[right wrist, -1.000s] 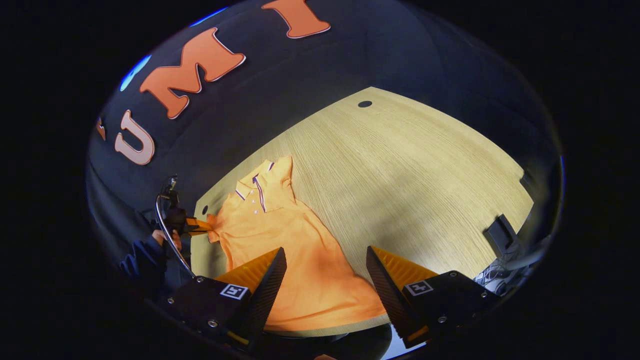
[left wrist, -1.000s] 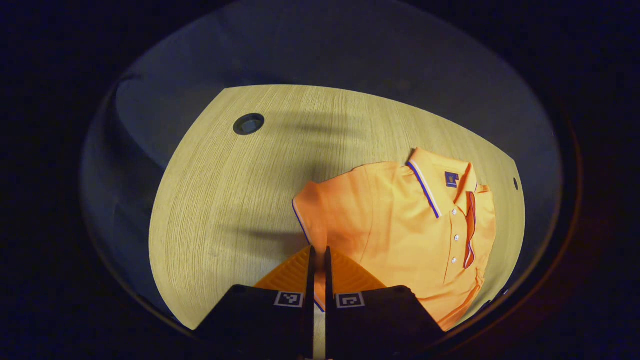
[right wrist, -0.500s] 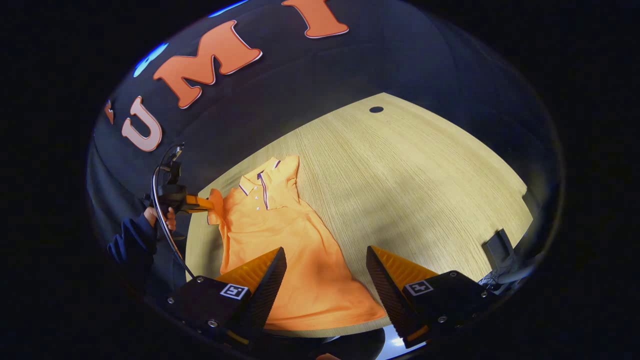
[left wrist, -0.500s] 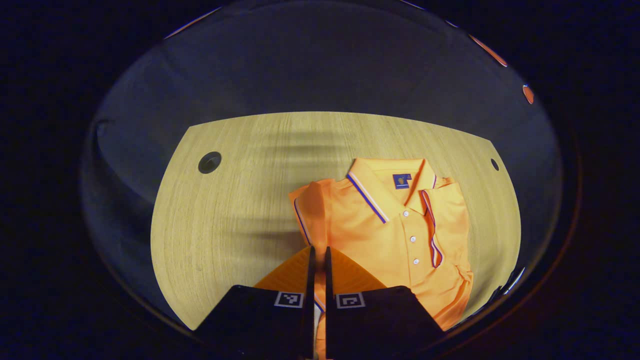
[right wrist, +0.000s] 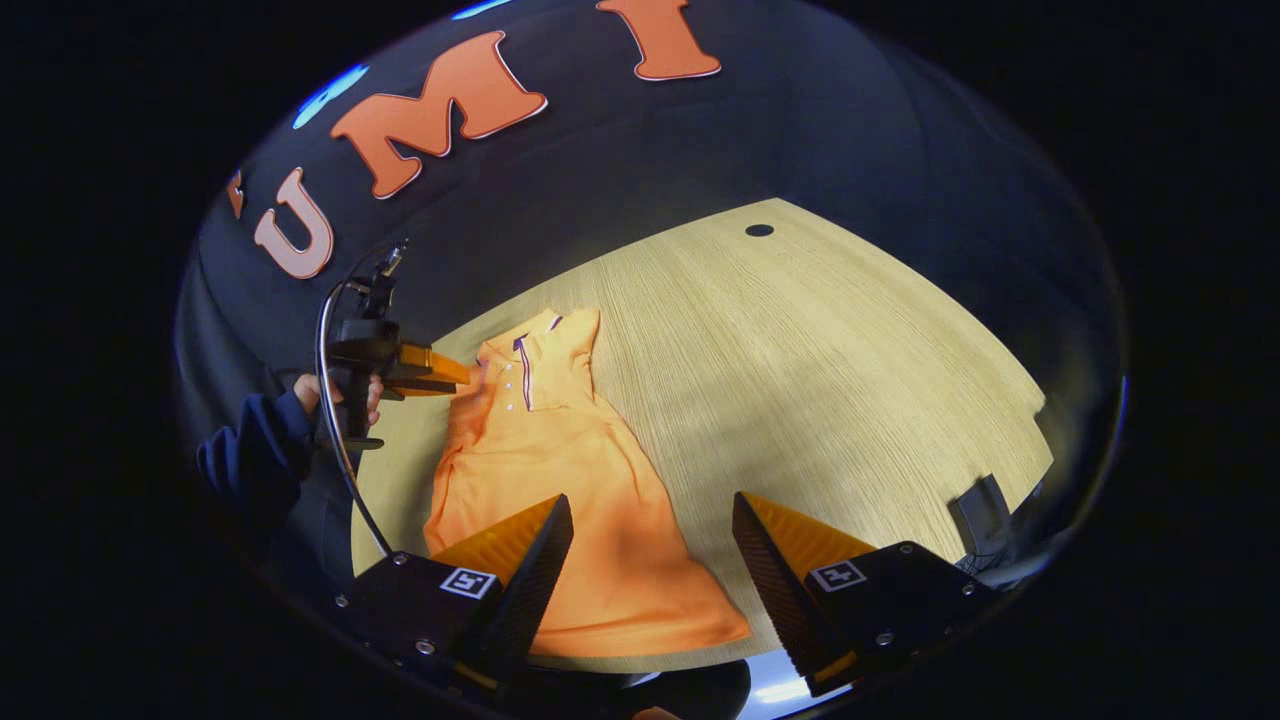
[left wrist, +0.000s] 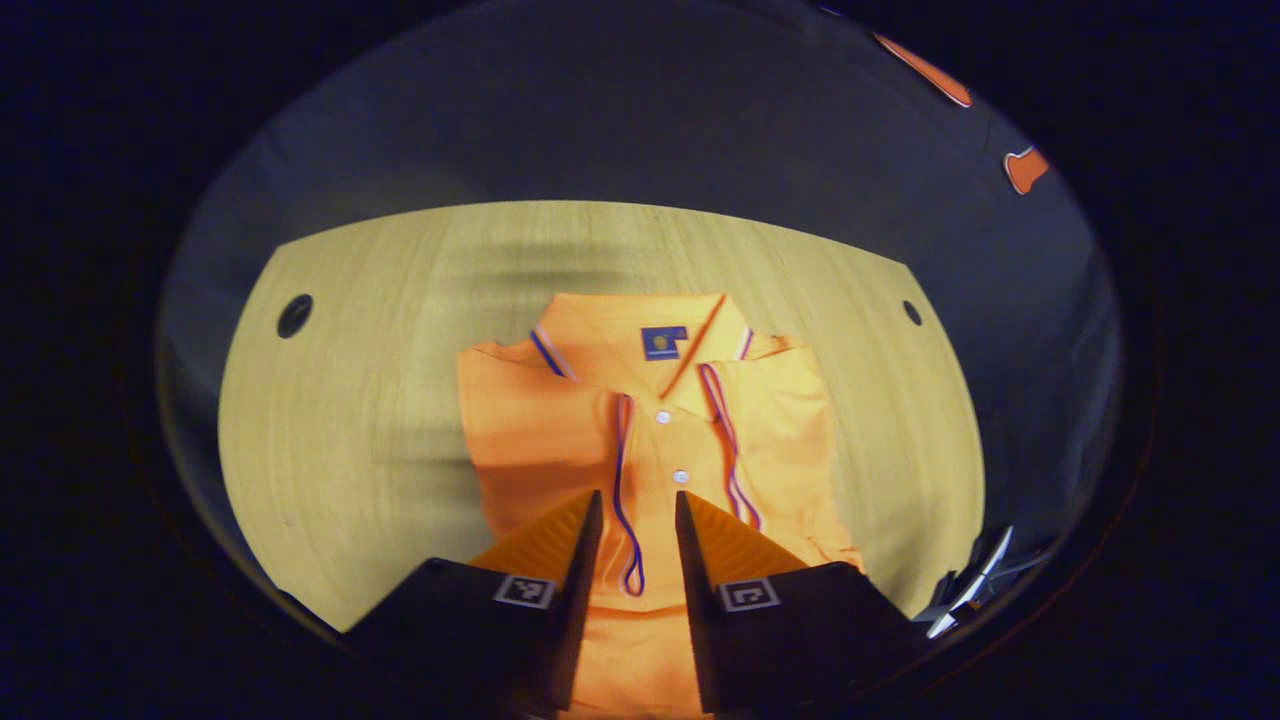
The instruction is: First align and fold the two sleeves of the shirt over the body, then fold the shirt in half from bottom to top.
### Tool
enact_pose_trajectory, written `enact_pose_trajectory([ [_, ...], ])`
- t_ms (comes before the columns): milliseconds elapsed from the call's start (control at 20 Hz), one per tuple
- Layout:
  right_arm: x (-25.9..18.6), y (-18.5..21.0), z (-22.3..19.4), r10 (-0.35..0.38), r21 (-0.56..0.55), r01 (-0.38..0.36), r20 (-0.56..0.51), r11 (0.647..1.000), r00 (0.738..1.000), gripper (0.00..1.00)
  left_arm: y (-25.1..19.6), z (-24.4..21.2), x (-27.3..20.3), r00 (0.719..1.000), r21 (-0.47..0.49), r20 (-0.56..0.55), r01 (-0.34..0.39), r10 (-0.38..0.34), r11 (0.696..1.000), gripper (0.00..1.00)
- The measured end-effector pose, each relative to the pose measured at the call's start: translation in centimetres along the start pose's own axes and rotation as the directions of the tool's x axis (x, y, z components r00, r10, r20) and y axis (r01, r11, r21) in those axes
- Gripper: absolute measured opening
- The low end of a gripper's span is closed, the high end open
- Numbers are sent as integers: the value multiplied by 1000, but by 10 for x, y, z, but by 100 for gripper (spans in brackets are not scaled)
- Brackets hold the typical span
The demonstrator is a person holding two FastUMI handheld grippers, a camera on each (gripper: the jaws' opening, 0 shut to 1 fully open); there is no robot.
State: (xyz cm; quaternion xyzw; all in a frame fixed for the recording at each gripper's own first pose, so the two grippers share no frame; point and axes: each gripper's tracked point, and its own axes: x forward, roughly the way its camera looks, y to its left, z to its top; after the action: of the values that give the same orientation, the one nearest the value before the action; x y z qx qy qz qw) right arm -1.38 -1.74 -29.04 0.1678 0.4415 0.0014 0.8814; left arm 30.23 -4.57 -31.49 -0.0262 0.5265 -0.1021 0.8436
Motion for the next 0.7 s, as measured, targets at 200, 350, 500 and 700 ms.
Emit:
enact_pose_trajectory([
  [200, -1, -2, 0, 10, -17, -10, 4, 1000, 1000, 98, 8, -11, -10, 998, 53, 16, -55, 55, 997, 84],
  [350, 5, 1, 3, 26, -46, -26, 0, 999, 1000, 98, 19, -22, -27, 994, 57, 44, -100, 98, 993, 94],
  [500, 12, 5, 1, 45, -88, -47, -25, 995, 999, 98, 24, -41, -49, 993, 24, 56, -108, 106, 994, 99],
  [700, 22, 10, -8, 64, -157, -75, -75, 985, 995, 98, 35, -73, -73, 990, -5, 73, -123, 123, 992, 99],
])
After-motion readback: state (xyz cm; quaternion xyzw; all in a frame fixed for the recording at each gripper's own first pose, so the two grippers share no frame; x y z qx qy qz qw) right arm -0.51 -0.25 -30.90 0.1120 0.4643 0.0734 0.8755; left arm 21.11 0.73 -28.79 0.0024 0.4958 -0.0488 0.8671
